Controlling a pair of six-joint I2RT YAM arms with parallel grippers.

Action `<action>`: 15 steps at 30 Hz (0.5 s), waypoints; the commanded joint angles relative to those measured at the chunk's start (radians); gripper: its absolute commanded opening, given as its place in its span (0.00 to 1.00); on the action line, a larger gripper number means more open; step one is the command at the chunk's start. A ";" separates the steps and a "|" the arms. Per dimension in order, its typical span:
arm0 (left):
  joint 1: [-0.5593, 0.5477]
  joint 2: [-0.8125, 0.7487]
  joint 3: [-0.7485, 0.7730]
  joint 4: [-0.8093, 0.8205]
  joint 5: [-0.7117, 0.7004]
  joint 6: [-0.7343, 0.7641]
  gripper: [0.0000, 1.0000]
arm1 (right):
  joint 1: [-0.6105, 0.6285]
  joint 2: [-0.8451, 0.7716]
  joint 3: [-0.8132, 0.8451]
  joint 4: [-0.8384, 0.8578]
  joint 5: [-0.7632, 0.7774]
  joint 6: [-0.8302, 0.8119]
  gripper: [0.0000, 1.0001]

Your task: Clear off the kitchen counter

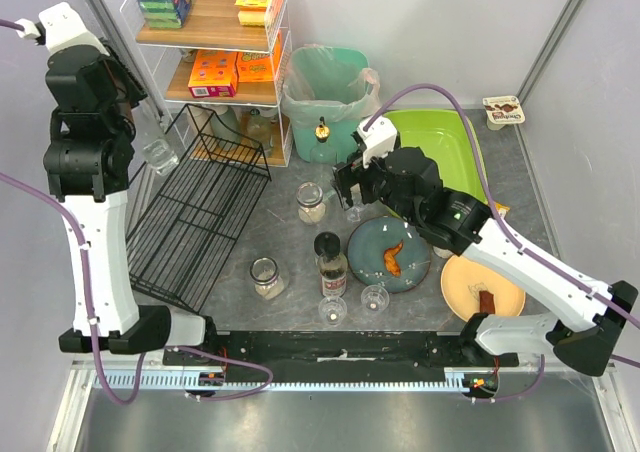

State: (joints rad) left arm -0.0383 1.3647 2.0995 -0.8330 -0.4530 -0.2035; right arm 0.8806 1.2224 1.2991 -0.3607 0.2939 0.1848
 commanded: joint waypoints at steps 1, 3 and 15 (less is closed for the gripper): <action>0.037 -0.050 0.030 0.066 -0.075 -0.036 0.02 | -0.003 0.019 0.061 0.019 0.005 -0.019 0.98; 0.067 -0.085 -0.019 0.072 -0.098 -0.037 0.02 | -0.008 0.025 0.066 0.019 -0.004 -0.019 0.98; 0.097 -0.275 -0.323 0.146 -0.318 0.006 0.02 | -0.023 0.078 0.091 0.002 -0.042 0.036 0.98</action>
State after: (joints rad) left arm 0.0502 1.1786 1.8462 -0.8333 -0.6418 -0.2104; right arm 0.8658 1.2842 1.3224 -0.3637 0.2611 0.1913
